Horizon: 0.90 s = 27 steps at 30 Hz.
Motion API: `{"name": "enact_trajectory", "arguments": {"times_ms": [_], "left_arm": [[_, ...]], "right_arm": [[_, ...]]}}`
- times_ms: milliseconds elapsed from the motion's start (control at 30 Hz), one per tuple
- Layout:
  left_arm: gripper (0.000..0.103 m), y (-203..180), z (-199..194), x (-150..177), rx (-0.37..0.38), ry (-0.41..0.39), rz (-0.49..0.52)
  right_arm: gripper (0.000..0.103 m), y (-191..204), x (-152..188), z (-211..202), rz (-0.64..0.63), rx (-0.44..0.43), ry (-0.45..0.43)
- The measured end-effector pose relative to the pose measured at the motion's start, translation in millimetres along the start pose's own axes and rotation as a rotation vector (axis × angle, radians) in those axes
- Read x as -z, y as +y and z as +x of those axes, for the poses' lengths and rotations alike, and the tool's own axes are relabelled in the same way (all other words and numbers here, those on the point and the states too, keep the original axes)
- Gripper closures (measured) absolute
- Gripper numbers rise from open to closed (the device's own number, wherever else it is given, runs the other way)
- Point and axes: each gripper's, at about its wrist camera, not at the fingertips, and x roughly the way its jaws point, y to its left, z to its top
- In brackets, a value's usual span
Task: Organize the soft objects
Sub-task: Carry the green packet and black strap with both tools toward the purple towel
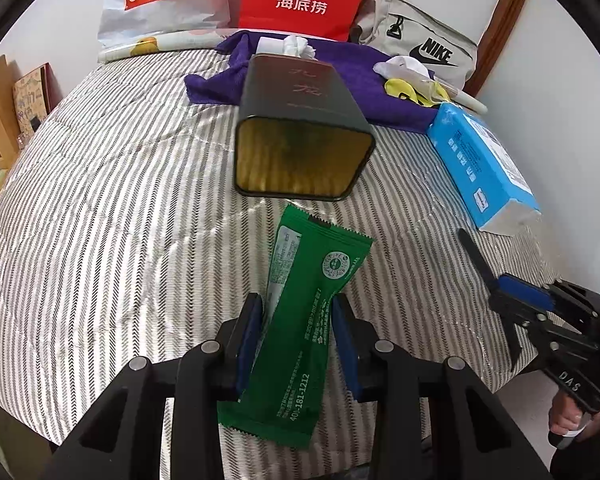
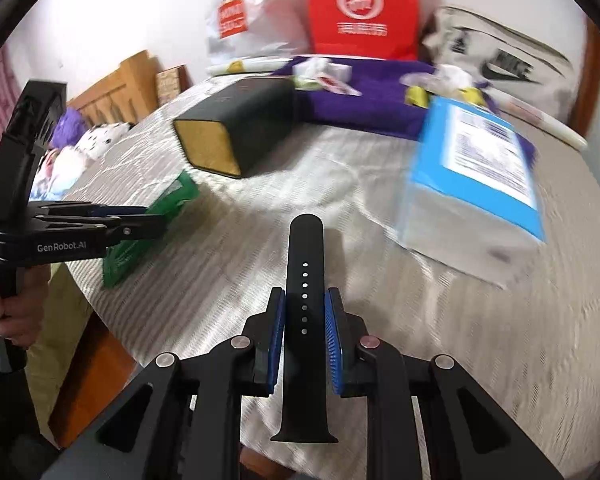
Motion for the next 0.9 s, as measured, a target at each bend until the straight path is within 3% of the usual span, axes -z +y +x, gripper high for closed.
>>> {"name": "enact_trajectory", "arguments": {"times_ms": [467,900], "left_arm": [[0.069,-10,-9,2,-0.053,-0.015,-0.018],[0.069,-14,-26,-5,-0.027,-0.035,-0.047]], "right_arm": [[0.083,-58,23,-26,0.12,0.078,0.008],[0.083,-65,11,-45,0.124,0.047,-0.038]]}}
